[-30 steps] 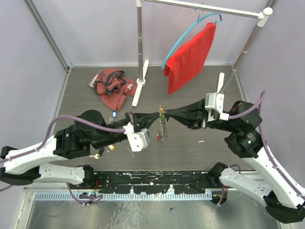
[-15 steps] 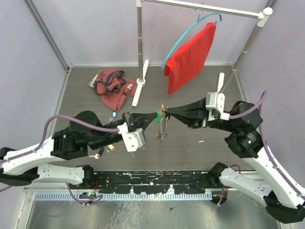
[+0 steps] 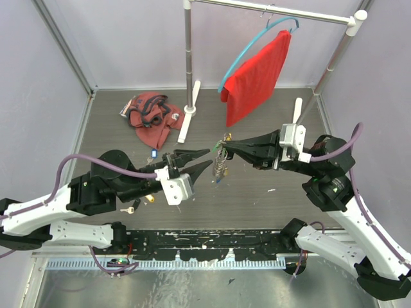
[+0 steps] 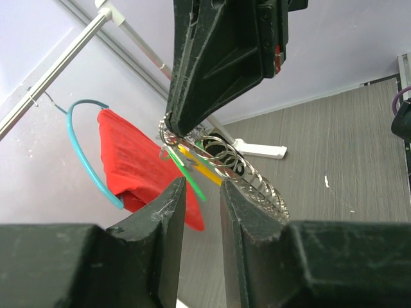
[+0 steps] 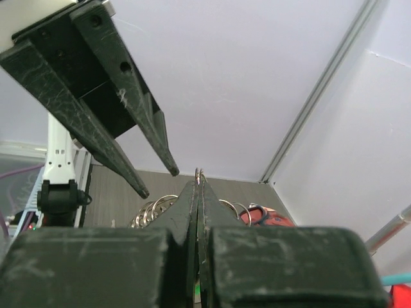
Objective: Put the keys on the keyring
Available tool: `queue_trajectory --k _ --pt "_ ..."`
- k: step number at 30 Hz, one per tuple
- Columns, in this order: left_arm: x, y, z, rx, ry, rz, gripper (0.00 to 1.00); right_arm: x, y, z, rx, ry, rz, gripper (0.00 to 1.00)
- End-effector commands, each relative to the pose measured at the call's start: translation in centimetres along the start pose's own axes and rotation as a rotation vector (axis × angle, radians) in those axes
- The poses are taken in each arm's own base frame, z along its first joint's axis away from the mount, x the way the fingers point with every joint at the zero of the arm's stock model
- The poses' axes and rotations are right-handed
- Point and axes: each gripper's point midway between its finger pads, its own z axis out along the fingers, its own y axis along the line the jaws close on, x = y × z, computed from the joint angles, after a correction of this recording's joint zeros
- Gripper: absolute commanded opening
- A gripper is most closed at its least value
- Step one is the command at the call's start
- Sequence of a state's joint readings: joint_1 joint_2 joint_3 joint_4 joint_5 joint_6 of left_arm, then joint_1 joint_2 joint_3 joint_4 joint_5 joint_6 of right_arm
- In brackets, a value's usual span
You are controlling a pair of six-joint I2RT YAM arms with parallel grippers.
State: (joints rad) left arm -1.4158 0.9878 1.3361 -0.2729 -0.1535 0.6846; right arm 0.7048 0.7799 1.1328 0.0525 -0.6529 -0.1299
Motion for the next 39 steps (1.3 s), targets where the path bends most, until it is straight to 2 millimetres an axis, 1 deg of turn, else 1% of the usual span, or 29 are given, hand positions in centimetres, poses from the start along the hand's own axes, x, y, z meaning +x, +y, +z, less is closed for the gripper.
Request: queue_trajectory --k 1,4,8,10,16,23,27,29,32,36,37,38,39 --pt "-1.5 1.1 -0.6 -0.044 -0.06 -0.034 0.36 -2.5 0.7 0.2 -0.074 -0.065 -0.115 0.01" --pt "-2.4 1.4 -0.9 -0.044 -0.096 -0.048 0.37 -1.9 1.1 0.1 -0.105 -0.038 -0.138 0.01" --pt "-3.4 1.5 -1.4 -0.035 -0.139 -0.066 0.39 -2.0 1.9 0.0 -0.153 -0.047 -0.165 0.01" --pt "-3.6 1.2 -1.3 -0.02 -0.149 -0.067 0.4 -2.1 2.4 0.0 -0.182 -0.054 -0.171 0.01" --pt "-3.1 0.0 -0.3 0.03 -0.128 -0.065 0.41 -2.7 3.5 -0.2 -0.246 -0.086 -0.187 0.01" --pt "-3.3 -0.9 0.4 0.07 -0.138 -0.068 0.41 -3.1 3.9 -0.3 -0.264 -0.1 -0.197 0.01" --pt "-2.9 -1.1 0.7 0.073 -0.122 -0.062 0.41 -3.3 4.2 -0.5 -0.279 -0.107 -0.2 0.01" --pt "-2.8 -1.1 0.8 0.071 -0.118 -0.058 0.35 -3.3 4.3 -0.5 -0.286 -0.108 -0.203 0.01" --pt "-2.8 -1.0 0.7 0.072 -0.117 -0.056 0.21 -3.2 4.5 -0.6 -0.292 -0.11 -0.206 0.01" --pt "-2.9 -0.9 0.6 0.066 -0.117 -0.055 0.13 -3.2 4.6 -0.7 -0.298 -0.11 -0.213 0.01" --pt "-2.8 -0.9 0.7 0.066 -0.113 -0.055 0.09 -3.2 4.7 -0.7 -0.302 -0.11 -0.215 0.01" --pt "-2.7 -0.9 0.7 0.064 -0.111 -0.055 0.02 -3.2 4.7 -0.7 -0.305 -0.11 -0.216 0.01" --pt "-2.7 -0.8 0.7 0.06 -0.108 -0.055 0.0 -3.2 4.8 -0.7 -0.31 -0.109 -0.217 0.01"
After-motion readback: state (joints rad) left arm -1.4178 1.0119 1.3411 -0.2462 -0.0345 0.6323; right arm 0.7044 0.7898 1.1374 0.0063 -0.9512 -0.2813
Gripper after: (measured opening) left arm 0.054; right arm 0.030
